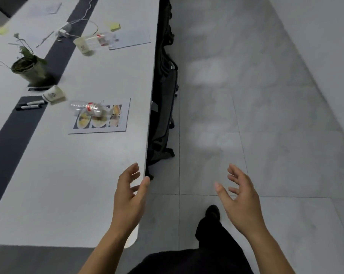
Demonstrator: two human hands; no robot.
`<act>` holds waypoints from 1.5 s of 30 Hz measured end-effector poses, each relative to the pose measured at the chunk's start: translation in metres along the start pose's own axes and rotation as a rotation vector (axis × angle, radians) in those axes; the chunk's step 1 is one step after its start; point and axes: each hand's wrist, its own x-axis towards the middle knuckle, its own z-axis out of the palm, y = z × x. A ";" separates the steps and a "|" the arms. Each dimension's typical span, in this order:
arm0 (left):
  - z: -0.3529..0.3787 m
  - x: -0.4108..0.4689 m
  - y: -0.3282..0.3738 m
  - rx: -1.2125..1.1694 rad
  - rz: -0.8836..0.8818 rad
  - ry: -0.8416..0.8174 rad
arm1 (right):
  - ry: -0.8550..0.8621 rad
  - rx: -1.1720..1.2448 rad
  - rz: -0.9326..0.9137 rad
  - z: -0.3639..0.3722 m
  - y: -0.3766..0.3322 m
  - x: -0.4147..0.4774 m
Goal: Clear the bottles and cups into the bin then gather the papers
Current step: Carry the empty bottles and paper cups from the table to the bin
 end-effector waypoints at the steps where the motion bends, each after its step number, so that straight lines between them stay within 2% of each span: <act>1: 0.008 0.012 0.014 -0.003 -0.019 0.033 | -0.044 -0.014 -0.030 -0.006 -0.009 0.028; 7: 0.025 0.095 0.083 -0.025 0.001 0.346 | -0.313 -0.101 -0.233 -0.007 -0.085 0.183; 12: 0.023 0.139 0.080 -0.077 -0.077 0.526 | -0.465 -0.106 -0.348 0.045 -0.129 0.262; 20: 0.016 0.211 0.030 -0.187 -0.268 0.625 | -0.695 -0.223 -0.406 0.146 -0.170 0.341; 30: -0.009 0.336 0.010 -0.213 -0.393 0.729 | -0.844 -0.309 -0.451 0.244 -0.240 0.453; 34: -0.009 0.366 0.000 -0.184 -0.501 0.817 | -1.011 -0.359 -0.481 0.295 -0.246 0.490; 40: 0.000 0.408 -0.002 -0.224 -0.757 1.008 | -1.284 -0.416 -0.500 0.383 -0.257 0.542; 45: -0.010 0.475 -0.042 -0.279 -0.845 1.084 | -1.371 -0.437 -0.598 0.479 -0.258 0.576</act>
